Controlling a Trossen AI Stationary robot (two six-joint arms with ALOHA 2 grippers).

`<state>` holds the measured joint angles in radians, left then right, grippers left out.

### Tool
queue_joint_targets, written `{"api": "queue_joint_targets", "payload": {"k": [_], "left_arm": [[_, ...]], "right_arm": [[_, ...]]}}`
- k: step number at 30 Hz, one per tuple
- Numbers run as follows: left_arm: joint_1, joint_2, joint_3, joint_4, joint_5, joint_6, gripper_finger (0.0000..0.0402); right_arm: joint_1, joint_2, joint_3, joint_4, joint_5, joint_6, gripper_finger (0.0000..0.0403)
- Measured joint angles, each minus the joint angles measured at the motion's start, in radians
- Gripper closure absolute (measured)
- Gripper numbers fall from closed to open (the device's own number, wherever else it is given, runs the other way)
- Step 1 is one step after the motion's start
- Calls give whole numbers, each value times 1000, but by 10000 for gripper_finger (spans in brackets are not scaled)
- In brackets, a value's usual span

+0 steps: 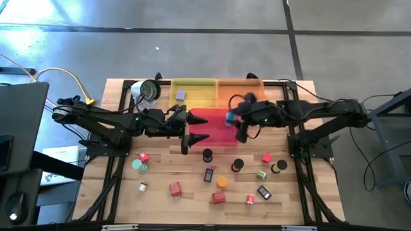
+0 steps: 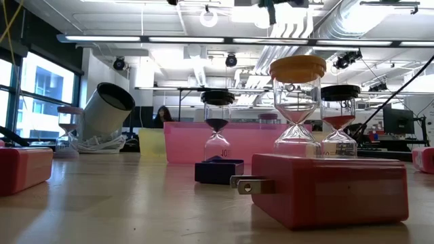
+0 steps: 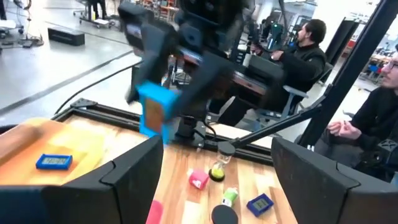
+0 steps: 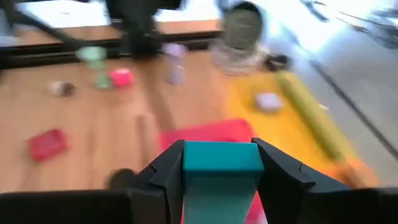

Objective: Pick & Place Office items
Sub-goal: Put the light blue digital clock into the orange bin

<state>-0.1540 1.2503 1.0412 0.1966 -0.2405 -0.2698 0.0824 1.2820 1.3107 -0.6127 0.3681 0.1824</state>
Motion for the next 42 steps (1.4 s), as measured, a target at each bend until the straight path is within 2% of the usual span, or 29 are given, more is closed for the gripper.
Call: {"api": "queue_joint_targets", "payload": {"k": [3, 7, 10, 13, 17, 22, 26, 33, 42], "left_arm": [[0, 0, 0, -14, 0, -36, 110], [5, 0, 0, -55, 1, -91, 109], [19, 0, 0, -85, 5, -151, 109], [35, 0, 0, -94, 29, -183, 109], [56, 0, 0, -107, 62, -216, 109], [69, 0, 0, -116, 70, -228, 109], [69, 0, 0, -124, 70, -228, 109], [69, 0, 0, -151, 72, -228, 109], [88, 0, 0, -171, 129, -234, 109]], "right_arm": [[-59, -38, 0, -156, 42, 74, 259], [-182, -65, 0, -309, 21, 151, 259], [-290, -67, 0, -359, 4, 144, 259], [-412, -48, 0, -359, -68, 86, 259], [-568, 17, 0, -350, -234, 60, 259], [-697, 155, 0, -297, -380, 9, 259], [-737, 289, 0, -248, -456, -12, 259], [-753, 468, 0, -182, -452, -50, 259], [-765, 517, 0, -136, -431, -56, 259]]}}
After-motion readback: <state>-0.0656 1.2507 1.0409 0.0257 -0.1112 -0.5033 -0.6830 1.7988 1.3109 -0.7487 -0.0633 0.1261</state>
